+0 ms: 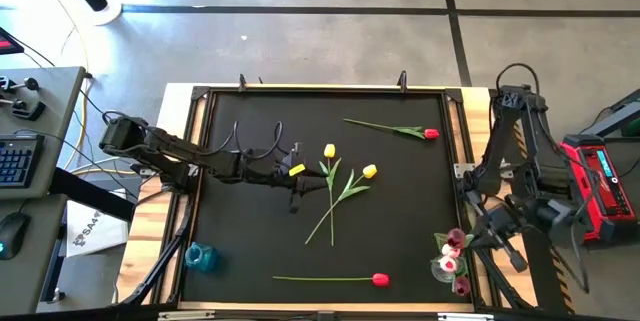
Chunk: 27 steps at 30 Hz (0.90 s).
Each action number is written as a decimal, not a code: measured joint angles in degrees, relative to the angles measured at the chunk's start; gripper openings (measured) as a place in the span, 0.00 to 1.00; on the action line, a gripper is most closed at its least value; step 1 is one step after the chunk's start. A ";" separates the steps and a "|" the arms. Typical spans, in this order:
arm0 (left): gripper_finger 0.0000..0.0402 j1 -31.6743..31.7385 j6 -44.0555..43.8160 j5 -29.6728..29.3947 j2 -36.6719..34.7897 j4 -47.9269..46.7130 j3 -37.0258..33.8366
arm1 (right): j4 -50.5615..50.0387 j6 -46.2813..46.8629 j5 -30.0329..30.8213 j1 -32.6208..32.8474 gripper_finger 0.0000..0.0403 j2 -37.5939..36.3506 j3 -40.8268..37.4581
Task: Sort flowers into vase by color
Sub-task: Put the dark pink flower into the transparent vase
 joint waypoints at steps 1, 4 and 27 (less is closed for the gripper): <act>0.27 0.06 0.00 0.00 0.00 0.74 0.00 | -0.33 -0.45 0.45 0.66 0.00 -0.19 0.22; 0.27 0.09 0.00 0.00 0.00 3.04 0.00 | -1.16 -2.96 1.25 2.07 0.00 -0.27 2.36; 0.27 0.09 -0.04 -0.73 -0.02 3.39 0.02 | -3.33 -1.78 6.37 3.79 0.07 6.66 4.70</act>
